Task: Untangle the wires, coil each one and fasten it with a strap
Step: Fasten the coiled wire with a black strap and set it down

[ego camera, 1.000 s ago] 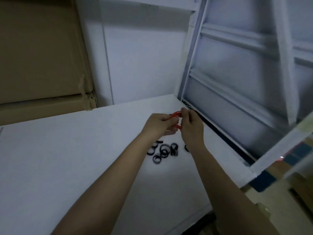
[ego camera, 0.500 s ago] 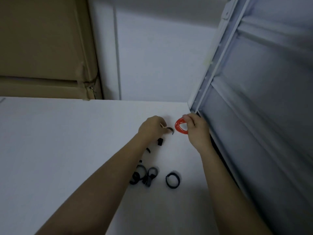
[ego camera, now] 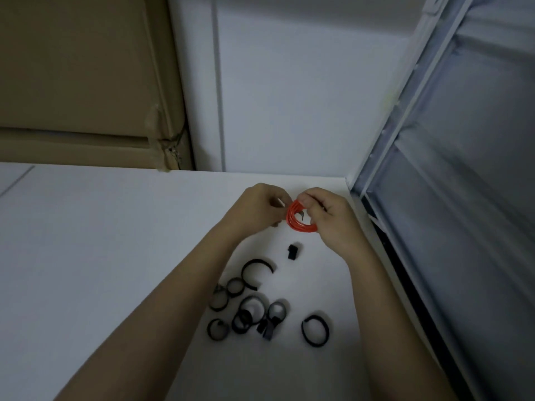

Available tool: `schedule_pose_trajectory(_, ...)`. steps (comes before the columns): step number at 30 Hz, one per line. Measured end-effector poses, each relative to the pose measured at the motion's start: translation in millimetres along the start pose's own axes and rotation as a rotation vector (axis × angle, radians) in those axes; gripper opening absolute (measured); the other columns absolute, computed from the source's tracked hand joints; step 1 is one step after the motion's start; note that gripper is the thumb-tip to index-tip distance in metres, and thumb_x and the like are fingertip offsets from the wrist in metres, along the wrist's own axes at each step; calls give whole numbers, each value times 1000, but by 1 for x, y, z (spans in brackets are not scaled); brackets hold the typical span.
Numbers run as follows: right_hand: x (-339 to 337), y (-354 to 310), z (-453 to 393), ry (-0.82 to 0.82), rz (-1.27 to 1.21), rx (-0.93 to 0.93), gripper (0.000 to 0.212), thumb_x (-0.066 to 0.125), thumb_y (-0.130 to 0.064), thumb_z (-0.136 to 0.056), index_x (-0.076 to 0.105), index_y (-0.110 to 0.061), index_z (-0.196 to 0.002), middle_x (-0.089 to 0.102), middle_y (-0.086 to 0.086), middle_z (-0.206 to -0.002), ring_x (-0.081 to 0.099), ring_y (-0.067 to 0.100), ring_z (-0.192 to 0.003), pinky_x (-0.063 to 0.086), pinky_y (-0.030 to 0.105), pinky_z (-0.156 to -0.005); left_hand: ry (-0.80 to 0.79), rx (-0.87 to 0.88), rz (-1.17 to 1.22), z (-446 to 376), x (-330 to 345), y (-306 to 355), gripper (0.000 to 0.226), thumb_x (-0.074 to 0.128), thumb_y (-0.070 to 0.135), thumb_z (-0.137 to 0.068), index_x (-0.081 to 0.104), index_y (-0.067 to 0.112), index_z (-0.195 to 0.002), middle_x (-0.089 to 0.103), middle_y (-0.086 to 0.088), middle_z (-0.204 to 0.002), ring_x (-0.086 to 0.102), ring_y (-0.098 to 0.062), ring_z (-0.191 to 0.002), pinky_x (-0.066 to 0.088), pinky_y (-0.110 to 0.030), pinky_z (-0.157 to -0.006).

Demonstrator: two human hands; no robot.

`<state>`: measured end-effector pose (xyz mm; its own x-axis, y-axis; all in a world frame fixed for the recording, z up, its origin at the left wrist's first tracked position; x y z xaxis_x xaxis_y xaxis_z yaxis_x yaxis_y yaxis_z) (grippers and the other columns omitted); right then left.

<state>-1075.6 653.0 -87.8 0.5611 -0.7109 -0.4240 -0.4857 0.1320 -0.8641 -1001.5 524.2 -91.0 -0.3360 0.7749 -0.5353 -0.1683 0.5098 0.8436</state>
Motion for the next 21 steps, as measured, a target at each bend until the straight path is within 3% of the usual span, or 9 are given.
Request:
schedule_pose_trajectory(3, 16, -10, 1, -11, -8, -43, 28, 52, -15, -97, 61, -34, -79, 61, -28, -72, 55, -8, -69, 40, 6, -66, 9, 6, 130, 16, -20, -5, 11, 66, 7, -86, 75, 13, -86, 73, -1, -80, 67, -12, -75, 57, -22, -70)
schedule_pose_trajectory(9, 34, -28, 4, -9, -36, -103, 23, 51, -18, -98, 63, -32, -83, 63, -25, -75, 56, -5, -72, 41, 8, -67, -11, -12, 273, 39, -44, -13, 15, 62, 9, -88, 73, 13, -79, 68, 6, -73, 60, -1, -68, 53, -15, -64)
schedule_pose_trajectory(14, 41, -40, 8, 6, -68, -128, 25, 49, -18, -99, 65, -29, -84, 63, -23, -73, 56, -6, -68, 40, 6, -64, -44, -5, 332, 47, -52, -16, 21, 57, 22, -94, 71, 7, -93, 74, -3, -89, 69, -10, -86, 54, -15, -70)
schedule_pose_trajectory(18, 47, -45, 10, 28, -99, -129, 28, 46, -16, -100, 64, -28, -83, 59, -27, -63, 56, -8, -64, 40, 5, -63, -37, -26, 435, 49, -51, -16, 39, 52, 33, -97, 69, -2, -100, 75, -5, -91, 71, -13, -87, 55, -18, -68)
schedule_pose_trajectory(21, 49, -47, 10, 50, -88, -116, 28, 44, -20, -101, 64, -29, -84, 58, -27, -62, 56, -8, -64, 44, 10, -66, -59, -20, 475, 51, -52, -14, 42, 51, 43, -92, 72, 7, -99, 75, -2, -91, 71, -12, -88, 56, -19, -71)
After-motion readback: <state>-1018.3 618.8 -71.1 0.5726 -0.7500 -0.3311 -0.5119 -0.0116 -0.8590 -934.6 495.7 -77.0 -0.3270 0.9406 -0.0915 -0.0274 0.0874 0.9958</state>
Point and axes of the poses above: each hand's wrist, its own z-axis away from the middle knuckle, its own x-axis out of the palm, y = z × x, the point moved 4 cm from there along -z, towards the middle knuckle
